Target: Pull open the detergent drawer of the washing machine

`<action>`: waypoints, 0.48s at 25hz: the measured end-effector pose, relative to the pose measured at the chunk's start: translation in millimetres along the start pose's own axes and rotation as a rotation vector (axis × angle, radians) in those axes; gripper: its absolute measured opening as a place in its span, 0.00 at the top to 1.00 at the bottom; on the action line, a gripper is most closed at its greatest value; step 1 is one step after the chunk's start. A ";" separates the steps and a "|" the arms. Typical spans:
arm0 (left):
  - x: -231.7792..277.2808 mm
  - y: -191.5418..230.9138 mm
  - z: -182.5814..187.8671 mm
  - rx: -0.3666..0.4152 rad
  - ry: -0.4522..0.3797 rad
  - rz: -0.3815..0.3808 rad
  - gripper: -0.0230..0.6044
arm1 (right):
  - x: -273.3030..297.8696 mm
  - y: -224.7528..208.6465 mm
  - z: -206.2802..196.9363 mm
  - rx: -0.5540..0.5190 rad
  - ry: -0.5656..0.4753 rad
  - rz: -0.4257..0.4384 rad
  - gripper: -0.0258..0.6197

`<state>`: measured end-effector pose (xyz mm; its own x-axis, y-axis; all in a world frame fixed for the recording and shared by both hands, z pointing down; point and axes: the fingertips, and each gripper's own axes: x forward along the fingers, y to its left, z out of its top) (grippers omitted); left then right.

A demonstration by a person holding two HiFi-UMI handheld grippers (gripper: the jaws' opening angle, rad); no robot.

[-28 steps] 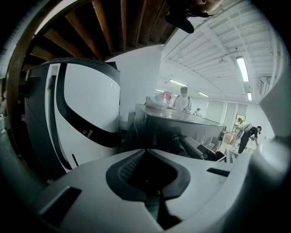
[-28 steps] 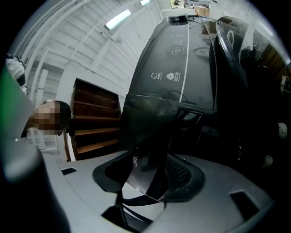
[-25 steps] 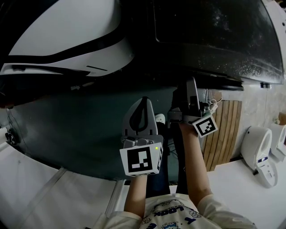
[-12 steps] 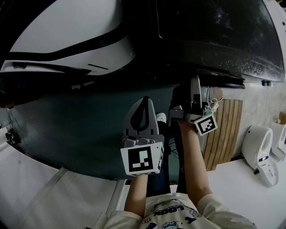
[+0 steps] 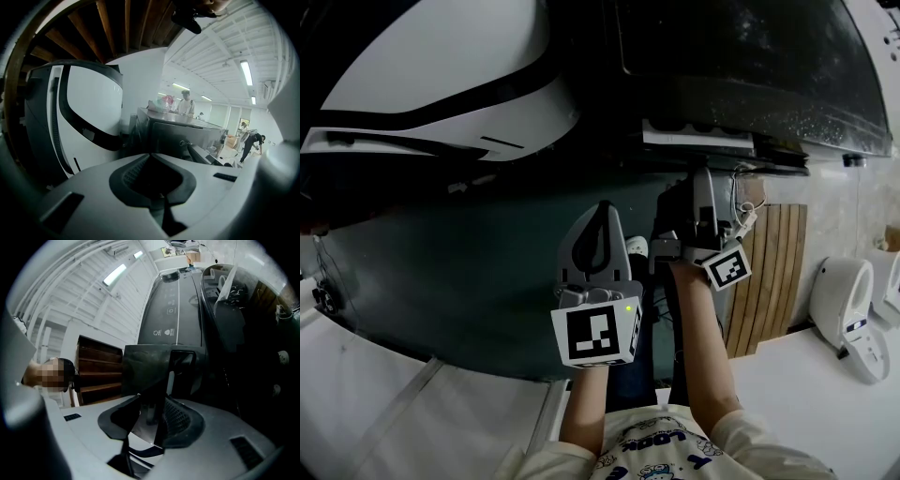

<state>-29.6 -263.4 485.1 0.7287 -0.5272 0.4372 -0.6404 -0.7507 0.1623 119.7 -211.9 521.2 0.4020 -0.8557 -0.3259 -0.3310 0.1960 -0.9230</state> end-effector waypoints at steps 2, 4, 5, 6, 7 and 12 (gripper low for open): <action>-2.8 -2.0 -2.0 0.000 0.003 -0.004 0.94 | -4.4 1.7 -0.9 -0.001 0.003 0.001 0.70; -6.5 -4.2 -5.2 -0.003 0.007 -0.005 0.94 | -9.6 3.6 -1.9 0.002 0.008 0.003 0.70; -8.1 -6.0 -6.4 -0.004 0.005 -0.006 0.94 | -12.3 4.7 -2.1 0.004 0.011 0.004 0.70; -9.6 -8.1 -7.5 -0.005 0.001 -0.008 0.94 | -15.0 5.8 -2.1 0.006 0.014 0.005 0.71; -11.0 -10.3 -8.8 -0.006 -0.001 -0.008 0.94 | -17.6 6.8 -2.0 0.007 0.018 0.006 0.71; -23.9 -20.6 -17.7 -0.012 0.000 0.002 0.94 | -32.9 12.5 -2.9 0.016 0.037 0.016 0.72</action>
<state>-38.1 -228.2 487.0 0.7275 -0.5288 0.4372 -0.6448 -0.7446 0.1725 99.9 -182.7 520.9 0.3647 -0.8696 -0.3329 -0.3237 0.2168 -0.9210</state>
